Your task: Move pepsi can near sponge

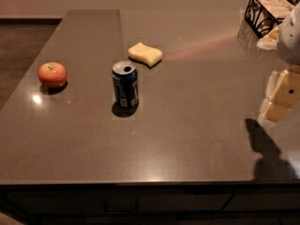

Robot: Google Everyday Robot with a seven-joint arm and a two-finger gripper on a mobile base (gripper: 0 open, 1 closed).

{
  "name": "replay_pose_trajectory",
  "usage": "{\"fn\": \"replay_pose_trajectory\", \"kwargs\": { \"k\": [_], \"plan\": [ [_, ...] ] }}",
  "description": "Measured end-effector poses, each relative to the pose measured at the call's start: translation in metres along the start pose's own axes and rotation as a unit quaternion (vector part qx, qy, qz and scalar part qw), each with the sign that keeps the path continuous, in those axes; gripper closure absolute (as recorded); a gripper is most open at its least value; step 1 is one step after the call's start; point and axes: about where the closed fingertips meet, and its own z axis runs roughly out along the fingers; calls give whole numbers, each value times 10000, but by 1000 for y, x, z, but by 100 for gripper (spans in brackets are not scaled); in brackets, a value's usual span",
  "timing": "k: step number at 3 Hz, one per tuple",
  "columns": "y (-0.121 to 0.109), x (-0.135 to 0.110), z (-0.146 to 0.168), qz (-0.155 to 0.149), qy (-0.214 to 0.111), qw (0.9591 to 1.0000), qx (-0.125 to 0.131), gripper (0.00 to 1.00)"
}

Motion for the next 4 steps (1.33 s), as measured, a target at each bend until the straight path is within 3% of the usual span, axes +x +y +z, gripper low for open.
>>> {"fn": "replay_pose_trajectory", "kwargs": {
  "k": [1, 2, 3, 4],
  "plan": [
    [0, 0, 0, 0, 0, 10000, 1, 0],
    [-7, -12, 10, 146, -204, 9997, -47, 0],
    [-12, -43, 20, 195, -698, 9974, -53, 0],
    [-16, -90, 32, 160, -1256, 9919, -103, 0]
  ]
}}
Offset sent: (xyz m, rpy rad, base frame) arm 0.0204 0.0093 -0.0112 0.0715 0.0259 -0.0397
